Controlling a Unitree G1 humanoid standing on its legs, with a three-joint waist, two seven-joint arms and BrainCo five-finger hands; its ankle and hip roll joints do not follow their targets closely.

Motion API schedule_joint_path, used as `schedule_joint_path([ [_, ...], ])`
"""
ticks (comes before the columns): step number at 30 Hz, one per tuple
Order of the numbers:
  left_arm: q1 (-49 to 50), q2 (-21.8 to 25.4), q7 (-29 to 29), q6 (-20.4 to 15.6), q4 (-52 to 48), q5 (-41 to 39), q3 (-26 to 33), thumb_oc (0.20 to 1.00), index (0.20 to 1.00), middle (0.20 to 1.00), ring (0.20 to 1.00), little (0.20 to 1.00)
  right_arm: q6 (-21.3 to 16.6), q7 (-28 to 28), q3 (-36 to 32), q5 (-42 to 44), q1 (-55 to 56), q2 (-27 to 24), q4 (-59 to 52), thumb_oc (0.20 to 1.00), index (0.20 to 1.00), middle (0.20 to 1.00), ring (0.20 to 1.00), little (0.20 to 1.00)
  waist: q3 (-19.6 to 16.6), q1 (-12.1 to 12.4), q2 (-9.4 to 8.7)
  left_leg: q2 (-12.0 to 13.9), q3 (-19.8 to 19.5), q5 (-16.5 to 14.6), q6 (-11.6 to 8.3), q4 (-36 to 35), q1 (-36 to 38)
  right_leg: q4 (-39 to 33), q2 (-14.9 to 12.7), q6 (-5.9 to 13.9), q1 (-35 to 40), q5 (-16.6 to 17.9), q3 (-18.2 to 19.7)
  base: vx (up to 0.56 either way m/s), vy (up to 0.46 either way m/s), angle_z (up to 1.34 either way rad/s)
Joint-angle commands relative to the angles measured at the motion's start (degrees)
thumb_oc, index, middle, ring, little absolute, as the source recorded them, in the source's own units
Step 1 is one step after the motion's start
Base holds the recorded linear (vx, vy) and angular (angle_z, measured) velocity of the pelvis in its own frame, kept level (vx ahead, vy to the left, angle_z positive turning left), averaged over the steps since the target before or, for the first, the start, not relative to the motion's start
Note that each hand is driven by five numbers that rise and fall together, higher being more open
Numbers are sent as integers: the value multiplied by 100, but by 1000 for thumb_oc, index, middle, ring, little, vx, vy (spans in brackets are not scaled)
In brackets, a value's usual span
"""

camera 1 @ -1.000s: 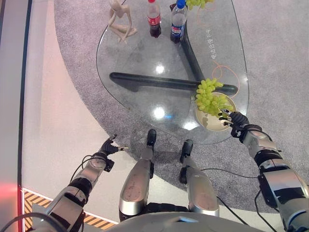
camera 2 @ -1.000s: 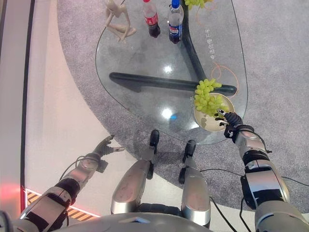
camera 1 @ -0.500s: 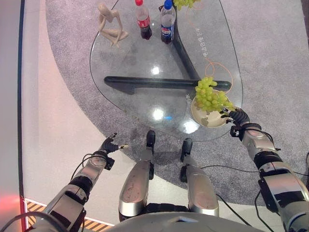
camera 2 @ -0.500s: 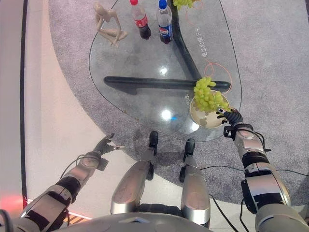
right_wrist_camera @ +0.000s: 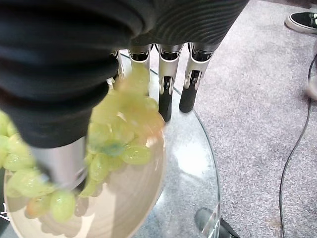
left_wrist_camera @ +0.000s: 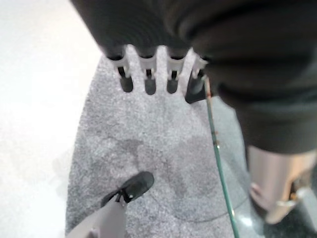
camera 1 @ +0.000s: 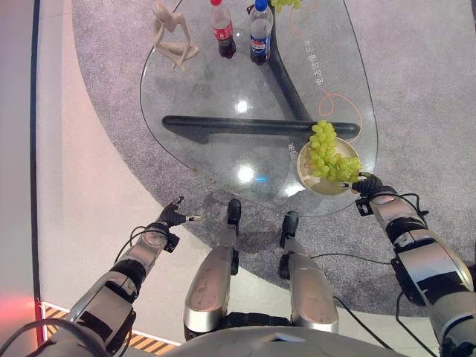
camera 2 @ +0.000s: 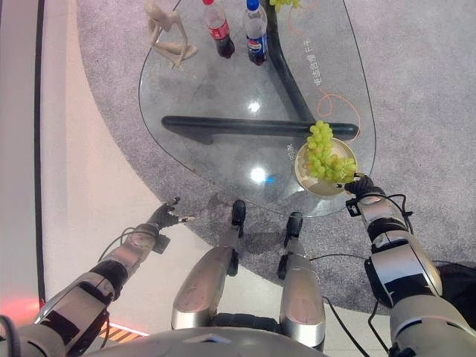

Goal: Pick up fruits into the plate

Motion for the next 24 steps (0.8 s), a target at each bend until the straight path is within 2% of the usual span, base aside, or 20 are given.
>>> schedule_joint_path([
  [1,-131,-119,28,25,252,-119,-44,1000,1000,1000,1000,1000,-34,-253,270,-133,26,-179,0,1000,1000,1000,1000,1000,-157,38,-59,-156,136,-1178,197,717,-29,816,-159,68,-566,-381,70,0,0,0],
  [12,70,-188,76,92,151,-49,67,1000,1000,1000,1000,1000,-189,-785,187,-52,641,5,-609,1000,1000,1000,1000,1000,-341,-27,-235,-128,223,-1270,209,634,216,675,-112,84,-319,-385,135,7,3,2],
  [17,330,-261,-8,92,234,100,263,1000,1000,1000,1000,1000,-332,-1255,-91,14,1316,163,-916,1000,1000,1000,1000,1000,-638,-80,-420,-87,354,-1368,220,561,515,458,-89,132,15,-350,235,57,9,1],
  [21,583,-349,-166,27,325,76,414,1000,1000,1000,1000,1000,-608,-1156,-299,204,1872,352,-1083,1000,1000,1000,1000,1000,-898,-112,-533,-63,410,-1409,221,508,714,333,-85,172,225,-316,321,76,14,-3],
  [24,823,-462,-517,46,390,-308,576,1000,1000,1000,1000,1000,-904,-892,-401,549,2377,606,-1162,1000,1000,1000,1000,1000,-1133,-137,-612,-52,442,-1449,234,479,879,280,-83,186,392,-328,390,123,5,-7],
])
